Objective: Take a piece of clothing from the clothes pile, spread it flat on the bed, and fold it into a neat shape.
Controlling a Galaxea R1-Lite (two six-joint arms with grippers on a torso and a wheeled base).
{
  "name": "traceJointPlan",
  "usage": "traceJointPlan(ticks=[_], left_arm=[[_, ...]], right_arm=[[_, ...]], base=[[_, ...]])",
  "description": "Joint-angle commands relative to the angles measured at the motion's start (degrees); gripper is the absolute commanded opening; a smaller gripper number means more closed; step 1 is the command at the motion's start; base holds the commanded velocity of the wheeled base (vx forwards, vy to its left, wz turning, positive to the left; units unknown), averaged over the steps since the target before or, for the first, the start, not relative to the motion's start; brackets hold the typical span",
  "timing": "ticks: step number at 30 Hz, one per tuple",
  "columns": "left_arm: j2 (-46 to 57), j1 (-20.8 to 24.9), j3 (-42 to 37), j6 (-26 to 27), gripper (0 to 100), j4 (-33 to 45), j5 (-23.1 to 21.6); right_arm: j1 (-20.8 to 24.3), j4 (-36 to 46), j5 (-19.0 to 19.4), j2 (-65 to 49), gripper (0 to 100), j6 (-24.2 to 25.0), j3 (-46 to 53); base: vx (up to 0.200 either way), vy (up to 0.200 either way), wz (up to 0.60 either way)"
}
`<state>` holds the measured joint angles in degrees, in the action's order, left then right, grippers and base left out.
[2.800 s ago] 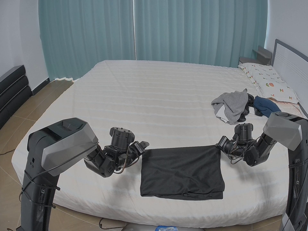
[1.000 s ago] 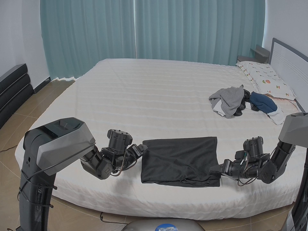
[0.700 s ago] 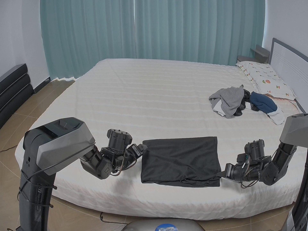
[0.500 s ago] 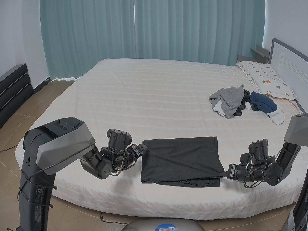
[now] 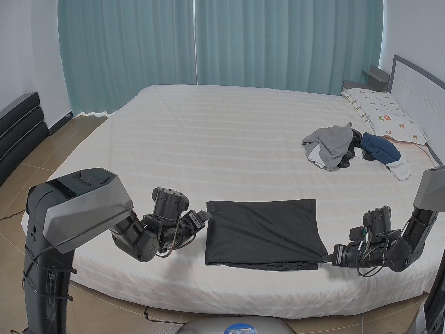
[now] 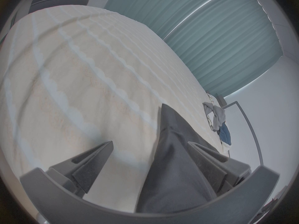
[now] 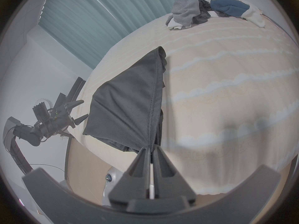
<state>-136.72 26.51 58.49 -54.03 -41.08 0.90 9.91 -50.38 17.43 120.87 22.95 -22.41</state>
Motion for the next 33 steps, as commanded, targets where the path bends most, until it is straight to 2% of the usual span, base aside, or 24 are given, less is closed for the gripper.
traceJointPlan(ticks=[1, 14, 15, 28, 33], left_arm=[[1.72, 2.14, -2.15, -0.02, 100, -0.14, 0.06], [2.24, 6.18, -6.55, 0.68, 100, -0.05, -1.43], [2.07, 6.36, -6.99, 2.44, 0, -0.05, -1.69], [3.3, 6.71, -9.27, 5.86, 0, 0.48, -1.08], [5.58, 6.8, -12.0, 9.38, 0, 0.56, -1.08]], right_arm=[[0.28, -0.15, 0.06, 1.12, 100, -0.02, -0.09], [-0.16, -0.77, 0.41, 0.33, 100, 0.69, -0.88], [-0.24, -0.77, 0.32, 0.33, 100, 0.86, -1.15], [0.11, -0.86, 0.67, 0.68, 100, 0.95, -1.24], [0.46, -0.77, 0.67, 1.03, 100, 4.64, -2.91]], base=[[0.0, 0.0, 0.0], [0.0, 0.0, 0.0], [0.0, 0.0, 0.0], [0.0, 0.0, 0.0], [0.0, 0.0, 0.0]])
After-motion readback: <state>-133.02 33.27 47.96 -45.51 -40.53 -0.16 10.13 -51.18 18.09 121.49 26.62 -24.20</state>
